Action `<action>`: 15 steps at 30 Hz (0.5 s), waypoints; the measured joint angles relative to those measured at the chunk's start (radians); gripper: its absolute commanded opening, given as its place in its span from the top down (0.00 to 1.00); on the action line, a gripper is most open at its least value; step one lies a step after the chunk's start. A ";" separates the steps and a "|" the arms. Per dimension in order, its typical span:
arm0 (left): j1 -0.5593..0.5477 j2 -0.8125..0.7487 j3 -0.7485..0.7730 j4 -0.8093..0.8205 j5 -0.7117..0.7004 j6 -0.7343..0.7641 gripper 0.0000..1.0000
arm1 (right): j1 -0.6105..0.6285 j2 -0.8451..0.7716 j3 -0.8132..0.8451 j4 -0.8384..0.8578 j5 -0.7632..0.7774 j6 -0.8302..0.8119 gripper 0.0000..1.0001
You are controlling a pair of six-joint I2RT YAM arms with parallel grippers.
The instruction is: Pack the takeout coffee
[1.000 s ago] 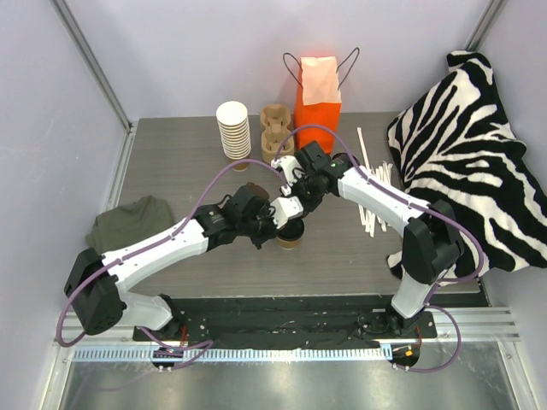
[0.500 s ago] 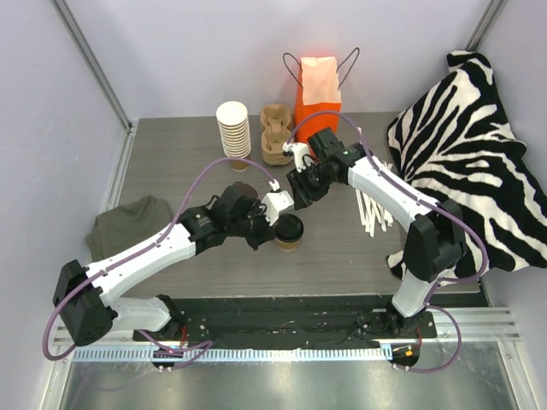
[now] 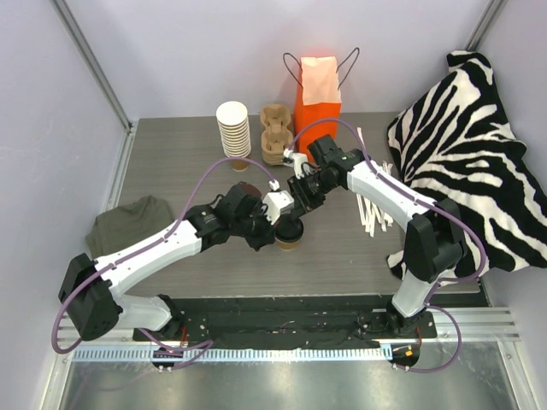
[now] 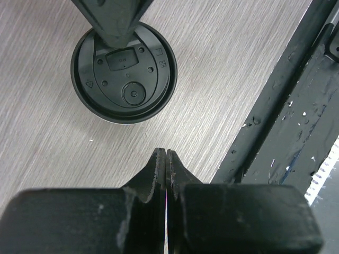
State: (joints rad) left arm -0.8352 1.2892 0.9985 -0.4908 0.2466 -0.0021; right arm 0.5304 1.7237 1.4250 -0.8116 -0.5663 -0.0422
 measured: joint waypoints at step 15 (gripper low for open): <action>0.126 0.037 -0.003 0.004 0.041 -0.097 1.00 | 0.000 0.000 -0.011 0.024 -0.058 0.018 0.78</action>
State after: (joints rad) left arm -0.7090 1.3266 0.9955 -0.4866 0.2878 -0.0990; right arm 0.5304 1.7233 1.4143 -0.7872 -0.6247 -0.0238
